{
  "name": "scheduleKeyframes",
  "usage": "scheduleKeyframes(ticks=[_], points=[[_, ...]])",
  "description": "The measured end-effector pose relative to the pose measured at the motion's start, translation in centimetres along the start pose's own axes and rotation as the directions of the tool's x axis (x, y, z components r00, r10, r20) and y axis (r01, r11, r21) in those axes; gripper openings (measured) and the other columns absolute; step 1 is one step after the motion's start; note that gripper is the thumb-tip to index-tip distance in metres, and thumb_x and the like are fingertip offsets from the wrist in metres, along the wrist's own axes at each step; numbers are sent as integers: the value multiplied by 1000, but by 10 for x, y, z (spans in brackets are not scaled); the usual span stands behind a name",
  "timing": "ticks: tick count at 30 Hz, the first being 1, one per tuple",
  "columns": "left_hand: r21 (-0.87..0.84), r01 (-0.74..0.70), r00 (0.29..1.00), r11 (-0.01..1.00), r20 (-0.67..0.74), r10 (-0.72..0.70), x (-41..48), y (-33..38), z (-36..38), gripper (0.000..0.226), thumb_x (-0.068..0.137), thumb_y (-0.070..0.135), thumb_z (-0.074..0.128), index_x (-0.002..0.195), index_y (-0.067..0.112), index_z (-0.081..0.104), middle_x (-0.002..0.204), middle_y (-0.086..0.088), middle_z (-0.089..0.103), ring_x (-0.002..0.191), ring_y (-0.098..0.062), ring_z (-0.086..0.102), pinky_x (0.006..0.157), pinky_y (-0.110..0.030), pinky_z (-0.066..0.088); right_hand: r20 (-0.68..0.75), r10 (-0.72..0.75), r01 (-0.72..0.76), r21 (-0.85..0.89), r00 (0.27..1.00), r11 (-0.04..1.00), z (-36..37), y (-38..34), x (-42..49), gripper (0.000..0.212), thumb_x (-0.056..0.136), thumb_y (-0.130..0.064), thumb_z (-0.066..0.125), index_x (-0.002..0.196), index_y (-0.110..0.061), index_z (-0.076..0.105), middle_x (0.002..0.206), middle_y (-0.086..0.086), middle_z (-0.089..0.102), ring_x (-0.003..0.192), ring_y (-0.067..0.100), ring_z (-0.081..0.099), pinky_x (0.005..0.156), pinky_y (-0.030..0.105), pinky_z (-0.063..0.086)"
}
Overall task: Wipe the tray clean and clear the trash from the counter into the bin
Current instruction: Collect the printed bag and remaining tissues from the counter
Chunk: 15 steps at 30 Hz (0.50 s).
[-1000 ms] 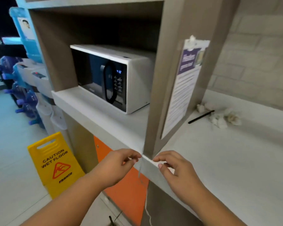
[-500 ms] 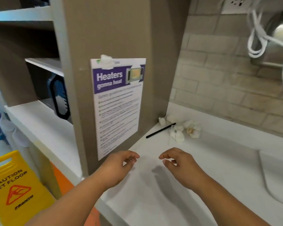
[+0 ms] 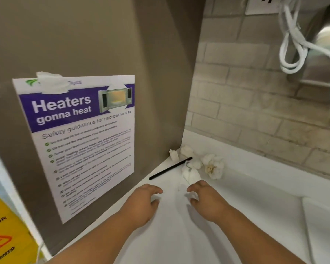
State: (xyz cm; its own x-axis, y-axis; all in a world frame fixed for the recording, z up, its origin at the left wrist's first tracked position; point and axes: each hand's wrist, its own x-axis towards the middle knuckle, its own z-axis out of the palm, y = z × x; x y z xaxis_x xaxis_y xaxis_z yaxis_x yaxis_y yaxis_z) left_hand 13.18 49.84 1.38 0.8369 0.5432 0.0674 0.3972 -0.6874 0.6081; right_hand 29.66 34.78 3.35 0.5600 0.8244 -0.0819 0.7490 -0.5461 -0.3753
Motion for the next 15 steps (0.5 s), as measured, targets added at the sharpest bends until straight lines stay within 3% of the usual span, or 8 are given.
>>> scheduleKeyframes(ticks=[6,12,15], points=[[63,-37,999,997,-22,38,55,2,22,34,92,26,51,126,33,51,139,12,40,125,-5,41,102,-17,33,-34,-11,8,-81,999,997,3,18,43,45,97,-21,45,141,-22,39,148,-6,24,131,14,36,104,26,37],[184,-5,1000,983,-15,8,88,5,41,47,96,23,41,142,25,31,157,1,10,145,-18,13,117,-29,16,6,-44,44,-161,999,986,7,28,70,53,99,-18,37,150,-22,22,160,-8,2,146,18,10,116,32,23],[299,43,997,953,44,-59,104,4,43,55,98,23,34,149,24,14,157,-1,10,146,-22,4,119,-40,9,22,-54,57,-175,998,983,9,32,80,57,99,-18,35,152,-25,13,160,-9,0,146,16,9,117,34,22]])
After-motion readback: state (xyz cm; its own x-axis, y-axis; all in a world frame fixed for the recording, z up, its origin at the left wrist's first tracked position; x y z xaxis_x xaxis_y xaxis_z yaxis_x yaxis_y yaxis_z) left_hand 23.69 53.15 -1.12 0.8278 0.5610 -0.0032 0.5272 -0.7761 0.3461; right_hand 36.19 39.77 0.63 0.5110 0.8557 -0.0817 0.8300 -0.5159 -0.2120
